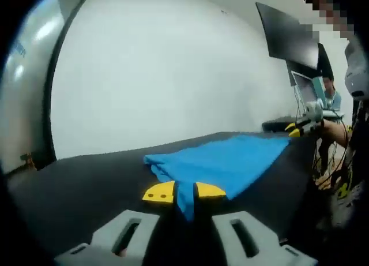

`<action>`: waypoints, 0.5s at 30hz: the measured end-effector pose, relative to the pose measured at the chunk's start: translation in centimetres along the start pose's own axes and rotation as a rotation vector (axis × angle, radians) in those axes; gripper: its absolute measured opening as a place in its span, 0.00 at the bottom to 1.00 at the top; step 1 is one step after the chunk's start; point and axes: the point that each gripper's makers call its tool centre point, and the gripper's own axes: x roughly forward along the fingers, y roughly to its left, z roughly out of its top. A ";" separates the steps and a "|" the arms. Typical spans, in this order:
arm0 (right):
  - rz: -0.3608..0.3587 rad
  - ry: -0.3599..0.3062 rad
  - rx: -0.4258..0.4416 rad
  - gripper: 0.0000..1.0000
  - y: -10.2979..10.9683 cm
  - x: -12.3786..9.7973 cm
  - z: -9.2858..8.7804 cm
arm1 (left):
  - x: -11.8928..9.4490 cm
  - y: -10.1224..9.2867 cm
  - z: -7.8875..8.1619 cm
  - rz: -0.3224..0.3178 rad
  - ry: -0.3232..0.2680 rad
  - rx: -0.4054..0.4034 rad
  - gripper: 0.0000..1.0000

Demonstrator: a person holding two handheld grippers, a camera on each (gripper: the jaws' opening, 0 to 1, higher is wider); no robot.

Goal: Spread out the cloth and fold it

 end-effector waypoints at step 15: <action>0.068 0.034 0.169 0.15 0.7 1.0 -2.4 | 0.4 1.7 -5.4 0.093 0.151 0.128 0.15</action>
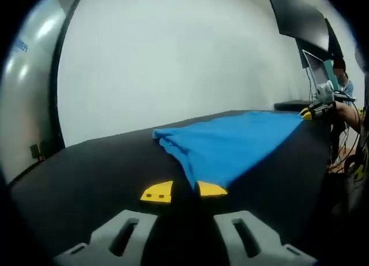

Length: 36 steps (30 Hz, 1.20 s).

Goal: Spread out the cloth and fold it

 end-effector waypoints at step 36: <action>0.309 -0.464 0.040 0.42 10.3 3.5 15.5 | 1.2 4.4 -0.4 0.047 0.036 0.001 0.24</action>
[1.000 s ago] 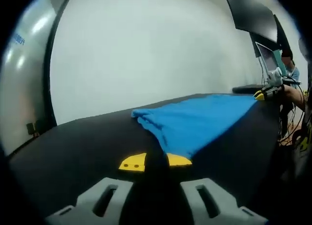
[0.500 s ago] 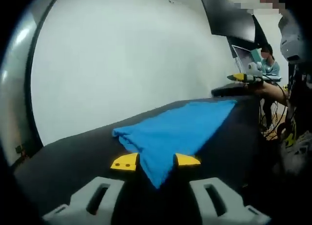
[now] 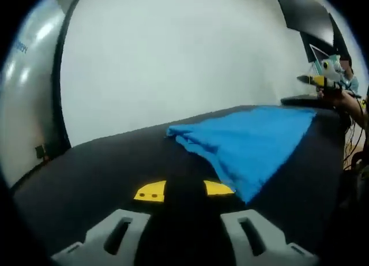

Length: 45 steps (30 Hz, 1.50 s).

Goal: Spread out the cloth and fold it

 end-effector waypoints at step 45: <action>0.235 0.234 -0.218 0.31 11.8 11.1 -6.3 | -8.4 2.4 9.5 -0.175 -0.690 -0.447 0.36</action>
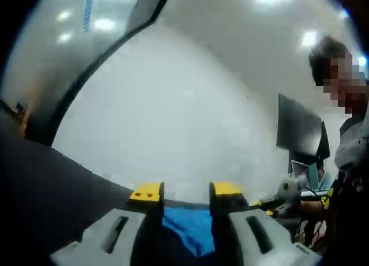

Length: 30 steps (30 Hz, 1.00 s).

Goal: Spread out the cloth and fold it

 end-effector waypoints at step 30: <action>0.167 0.111 -0.183 0.08 8.9 12.3 -0.8 | 0.5 1.2 -1.8 0.074 0.086 0.126 0.35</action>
